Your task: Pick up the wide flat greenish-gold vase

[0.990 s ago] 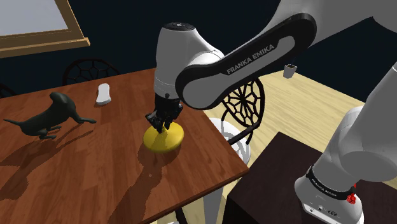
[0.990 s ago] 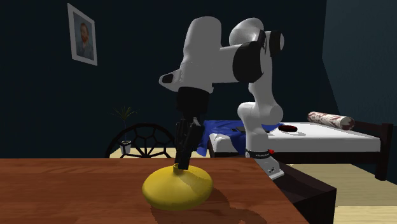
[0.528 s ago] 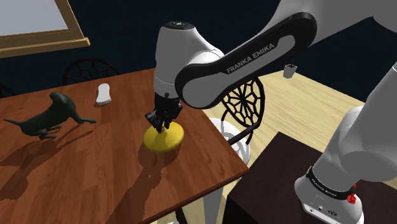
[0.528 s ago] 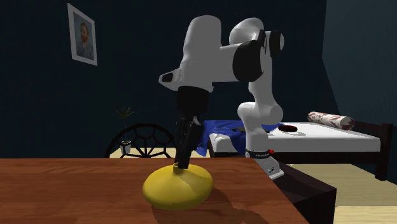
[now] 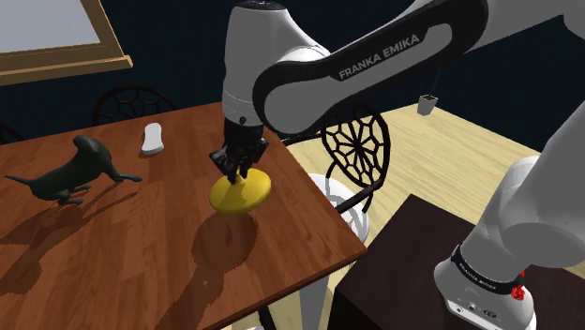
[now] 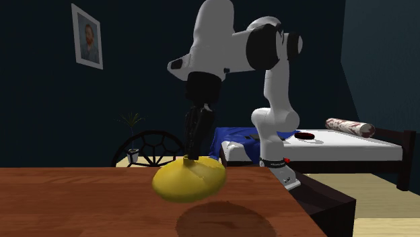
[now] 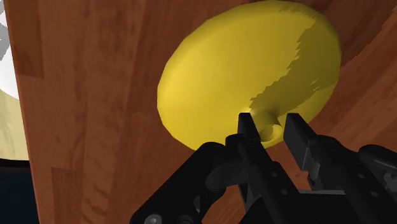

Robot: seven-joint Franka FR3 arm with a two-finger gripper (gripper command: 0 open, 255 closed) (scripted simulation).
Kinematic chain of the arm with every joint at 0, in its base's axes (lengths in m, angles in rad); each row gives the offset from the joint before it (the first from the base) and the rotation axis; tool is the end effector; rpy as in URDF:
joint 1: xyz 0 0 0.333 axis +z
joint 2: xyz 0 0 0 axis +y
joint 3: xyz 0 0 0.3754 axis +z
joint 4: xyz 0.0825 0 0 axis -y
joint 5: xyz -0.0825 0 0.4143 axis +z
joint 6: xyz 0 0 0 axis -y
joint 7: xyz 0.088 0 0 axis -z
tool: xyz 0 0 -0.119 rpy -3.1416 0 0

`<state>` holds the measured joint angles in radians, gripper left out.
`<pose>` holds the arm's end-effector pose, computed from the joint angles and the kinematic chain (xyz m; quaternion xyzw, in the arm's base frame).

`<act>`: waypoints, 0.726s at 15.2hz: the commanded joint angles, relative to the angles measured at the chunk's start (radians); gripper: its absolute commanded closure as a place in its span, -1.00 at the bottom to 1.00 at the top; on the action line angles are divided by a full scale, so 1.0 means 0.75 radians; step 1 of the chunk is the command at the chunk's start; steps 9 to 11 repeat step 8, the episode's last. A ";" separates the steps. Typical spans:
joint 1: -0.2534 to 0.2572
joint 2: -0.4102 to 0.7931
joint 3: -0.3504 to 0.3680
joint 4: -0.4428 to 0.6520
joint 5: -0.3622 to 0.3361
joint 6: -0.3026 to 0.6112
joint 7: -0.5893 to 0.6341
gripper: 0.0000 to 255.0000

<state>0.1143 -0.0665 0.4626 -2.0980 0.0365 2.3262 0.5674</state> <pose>0.4874 0.3240 0.5103 -0.9896 0.0041 -0.1205 0.0779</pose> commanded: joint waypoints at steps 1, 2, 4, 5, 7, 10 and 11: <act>0.001 -0.013 -0.001 0.026 0.006 -0.037 -0.002 1.00; 0.000 -0.018 -0.002 0.039 0.009 -0.055 -0.004 1.00; 0.000 -0.028 -0.004 0.065 0.014 -0.091 -0.007 1.00; 0.000 -0.032 -0.005 0.079 0.016 -0.108 -0.009 1.00; -0.001 -0.037 -0.006 0.095 0.018 -0.129 -0.010 1.00; -0.001 -0.037 -0.006 0.095 0.018 -0.129 -0.010 1.00; -0.001 -0.037 -0.006 0.095 0.018 -0.129 -0.010 1.00</act>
